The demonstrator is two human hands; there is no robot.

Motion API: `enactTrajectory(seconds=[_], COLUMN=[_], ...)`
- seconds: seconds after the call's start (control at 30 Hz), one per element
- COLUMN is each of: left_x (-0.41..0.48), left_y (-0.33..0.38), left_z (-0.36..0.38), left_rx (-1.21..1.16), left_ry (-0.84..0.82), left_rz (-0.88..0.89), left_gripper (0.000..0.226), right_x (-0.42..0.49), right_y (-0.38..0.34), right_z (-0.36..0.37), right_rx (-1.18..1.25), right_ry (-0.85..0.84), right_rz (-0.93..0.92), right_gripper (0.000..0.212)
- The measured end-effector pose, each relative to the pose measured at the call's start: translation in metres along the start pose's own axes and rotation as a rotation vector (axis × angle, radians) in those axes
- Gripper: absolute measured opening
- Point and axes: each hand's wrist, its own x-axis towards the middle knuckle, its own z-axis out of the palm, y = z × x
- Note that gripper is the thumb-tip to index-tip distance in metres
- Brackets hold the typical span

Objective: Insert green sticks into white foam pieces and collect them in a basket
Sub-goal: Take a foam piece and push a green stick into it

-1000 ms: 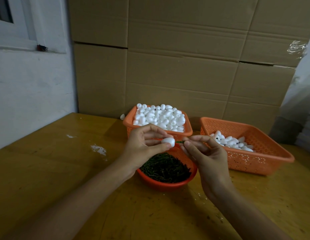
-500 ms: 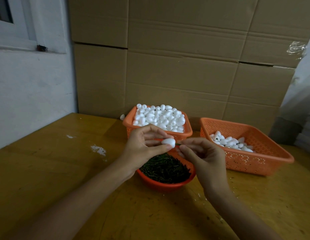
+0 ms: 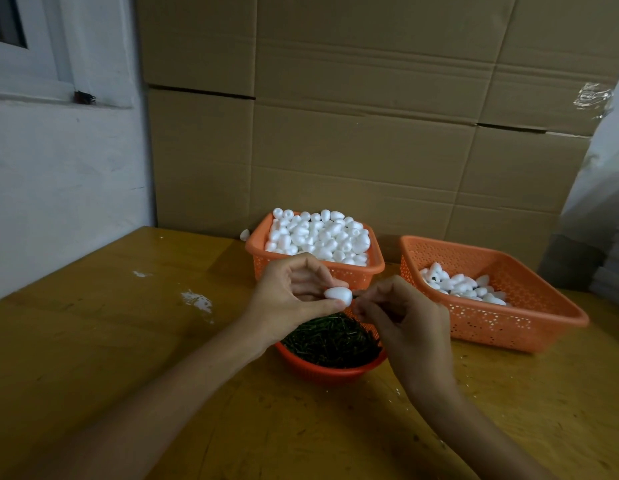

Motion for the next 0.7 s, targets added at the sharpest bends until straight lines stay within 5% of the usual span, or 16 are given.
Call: enactTrajectory(seconds=[0.37, 0.7], left_x=[0.0, 0.0], left_y=[-0.001, 0.002], left_z=[-0.001, -0.002], left_rx=[-0.038, 0.004], left_ry=[-0.052, -0.156], left_rz=[0.028, 0.031], left_gripper=[0.038, 0.029], right_x=[0.0, -0.006], right_y=[0.003, 0.008], right_z=[0.002, 0.011], right_rx=[-0.168, -0.034], right_ry=[-0.107, -0.171], right_rz=[-0.019, 0.095], right_gripper=[0.018, 0.013])
